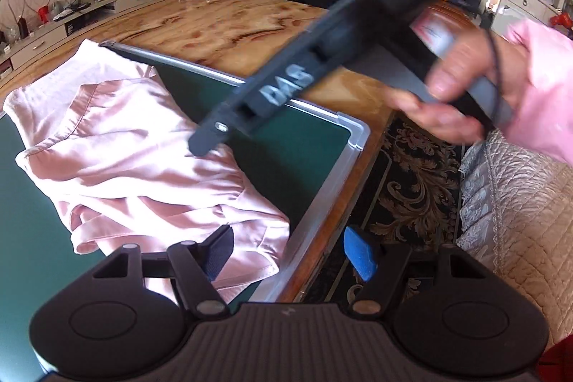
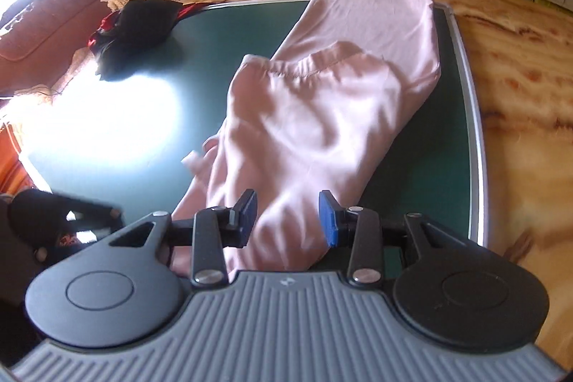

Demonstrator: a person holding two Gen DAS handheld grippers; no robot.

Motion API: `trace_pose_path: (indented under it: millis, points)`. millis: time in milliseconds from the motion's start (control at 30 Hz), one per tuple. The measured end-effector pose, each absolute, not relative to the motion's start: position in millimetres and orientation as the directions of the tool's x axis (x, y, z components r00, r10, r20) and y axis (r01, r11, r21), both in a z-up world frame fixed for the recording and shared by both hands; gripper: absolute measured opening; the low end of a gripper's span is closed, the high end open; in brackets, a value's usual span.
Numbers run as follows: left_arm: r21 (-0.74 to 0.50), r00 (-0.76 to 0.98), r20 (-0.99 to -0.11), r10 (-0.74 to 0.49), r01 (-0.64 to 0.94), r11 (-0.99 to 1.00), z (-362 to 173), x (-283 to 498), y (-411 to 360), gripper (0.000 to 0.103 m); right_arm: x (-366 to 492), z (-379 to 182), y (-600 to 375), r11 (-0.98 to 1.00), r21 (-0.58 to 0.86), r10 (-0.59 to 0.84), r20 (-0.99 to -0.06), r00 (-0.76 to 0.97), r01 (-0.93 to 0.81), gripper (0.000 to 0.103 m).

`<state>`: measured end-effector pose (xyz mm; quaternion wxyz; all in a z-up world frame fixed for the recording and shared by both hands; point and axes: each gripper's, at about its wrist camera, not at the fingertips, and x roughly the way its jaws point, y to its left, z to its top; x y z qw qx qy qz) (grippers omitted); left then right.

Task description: Fold clothes

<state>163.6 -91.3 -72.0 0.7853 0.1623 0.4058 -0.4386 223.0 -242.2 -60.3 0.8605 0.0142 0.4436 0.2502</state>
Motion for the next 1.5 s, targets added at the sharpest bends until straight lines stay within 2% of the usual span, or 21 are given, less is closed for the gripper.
trace_pose_path:
  millis: [233, 267, 300, 367, 400, 567, 633, 700, 767, 933, 967, 1067, 1100, 1233, 1367, 1500]
  points:
    - [-0.106, 0.239, -0.823, -0.515, 0.826, 0.554, -89.7, 170.3, -101.9, 0.074, 199.7, -69.8, -213.5, 0.864, 0.206, 0.432, -0.773, 0.465, -0.46, 0.044]
    - [-0.106, 0.234, -0.825, -0.514, 0.83, 0.547, -91.6, 168.8, -102.8, 0.074, 200.8, -69.9, -208.8, 0.86, 0.192, 0.428, -0.776, 0.463, -0.473, 0.041]
    - [-0.101, 0.232, -0.828, -0.51, 0.834, 0.543, -93.2, 167.1, -103.1, 0.074, 201.5, -71.2, -203.5, 0.859, 0.174, 0.415, -0.787, 0.456, -0.481, 0.026]
    - [-0.094, 0.234, -0.831, -0.505, 0.835, 0.542, -94.6, 165.9, -102.8, 0.074, 202.4, -73.9, -193.4, 0.856, 0.137, 0.388, -0.806, 0.447, -0.498, 0.006]
    - [-0.099, 0.233, -0.829, -0.508, 0.833, 0.545, -95.4, 165.6, -101.9, 0.074, 201.4, -75.4, -189.9, 0.856, 0.115, 0.376, -0.808, 0.454, -0.505, 0.005]
    - [-0.117, 0.227, -0.827, -0.515, 0.825, 0.552, -96.2, 167.3, -100.2, 0.074, 198.3, -80.3, -187.4, 0.851, 0.142, 0.394, -0.81, 0.435, -0.506, 0.006]
    - [-0.118, 0.226, -0.827, -0.515, 0.826, 0.551, -95.9, 167.4, -100.6, 0.074, 197.0, -83.5, -186.5, 0.854, 0.13, 0.377, -0.821, 0.428, -0.504, 0.016]
    - [-0.121, 0.224, -0.827, -0.516, 0.825, 0.552, -95.6, 167.7, -99.6, 0.074, 193.0, -83.0, -186.1, 0.857, 0.103, 0.362, -0.817, 0.448, -0.505, 0.042]
    - [-0.125, 0.222, -0.826, -0.518, 0.823, 0.553, -95.2, 167.9, -98.9, 0.074, 189.7, -83.0, -185.2, 0.853, 0.076, 0.351, -0.815, 0.461, -0.516, 0.046]
    - [-0.127, 0.222, -0.826, -0.518, 0.822, 0.555, -94.2, 166.1, -98.3, 0.074, 187.3, -89.0, -187.1, 0.856, 0.055, 0.334, -0.818, 0.469, -0.513, 0.046]
    - [-0.128, 0.222, -0.826, -0.519, 0.822, 0.555, -94.1, 166.0, -98.2, 0.074, 187.0, -89.5, -188.2, 0.859, 0.053, 0.33, -0.817, 0.473, -0.509, 0.043]
    - [-0.129, 0.222, -0.825, -0.519, 0.821, 0.556, -93.3, 164.2, -97.7, 0.074, 186.1, -90.0, -190.2, 0.869, 0.011, 0.29, -0.822, 0.49, -0.495, 0.014]
    - [-0.128, 0.222, -0.825, -0.519, 0.822, 0.555, -93.2, 163.9, -97.7, 0.074, 184.4, -88.5, -190.6, 0.869, -0.01, 0.277, -0.819, 0.503, -0.495, 0.011]
    - [-0.131, 0.222, -0.824, -0.521, 0.82, 0.557, -93.3, 164.0, -97.4, 0.074, 171.0, -82.0, -183.0, 0.837, -0.217, 0.146, -0.796, 0.588, -0.502, 0.009]
    - [-0.13, 0.225, -0.824, -0.52, 0.818, 0.561, -93.1, 164.9, -96.9, 0.074, 152.9, -89.2, -167.1, 0.722, -0.452, 0.007, -0.752, 0.659, -0.524, 0.009]
    - [-0.119, 0.252, -0.813, -0.524, 0.811, 0.573, -87.0, 166.7, -89.2, 0.074, 149.9, -101.5, -163.5, 0.684, -0.496, -0.032, -0.753, 0.657, -0.535, 0.011]
